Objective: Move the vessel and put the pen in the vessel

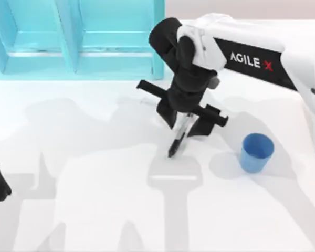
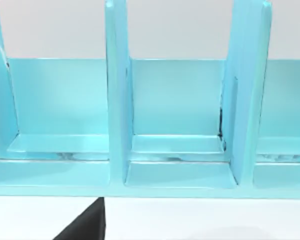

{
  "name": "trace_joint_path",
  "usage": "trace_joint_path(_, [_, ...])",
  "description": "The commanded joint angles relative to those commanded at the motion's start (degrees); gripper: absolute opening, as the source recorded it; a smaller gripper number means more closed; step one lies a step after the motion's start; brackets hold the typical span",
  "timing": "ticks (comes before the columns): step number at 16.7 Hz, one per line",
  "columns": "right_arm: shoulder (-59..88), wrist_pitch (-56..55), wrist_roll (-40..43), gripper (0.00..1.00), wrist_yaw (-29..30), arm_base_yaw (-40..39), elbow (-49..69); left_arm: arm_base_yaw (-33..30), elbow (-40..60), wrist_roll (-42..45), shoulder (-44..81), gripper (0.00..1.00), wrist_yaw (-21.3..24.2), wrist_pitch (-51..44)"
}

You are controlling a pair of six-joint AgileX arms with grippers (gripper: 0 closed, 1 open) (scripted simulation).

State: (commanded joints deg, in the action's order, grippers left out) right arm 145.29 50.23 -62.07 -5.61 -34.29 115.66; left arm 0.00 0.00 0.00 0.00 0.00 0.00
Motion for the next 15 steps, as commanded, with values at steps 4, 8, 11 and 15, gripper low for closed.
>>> trace_joint_path(4, [-5.16, 4.54, 2.09, 0.0, 2.06, 0.47, -1.33, 0.0, 0.0, 0.0, 0.0, 1.0, 0.0, 0.0])
trace_joint_path(8, [-11.56, 6.17, 0.4, 0.0, 2.26, -1.89, -5.35, 0.0, 0.0, 0.0, 0.0, 1.0, 0.0, 0.0])
trace_joint_path(11, [-19.1, 8.51, -2.19, 0.0, 2.69, -4.34, -10.47, 0.0, 0.0, 0.0, 0.0, 1.0, 0.0, 0.0])
trace_joint_path(15, [-27.39, 11.33, -5.24, 0.0, 3.11, -7.16, -16.14, 0.0, 0.0, 0.0, 0.0, 1.0, 0.0, 0.0])
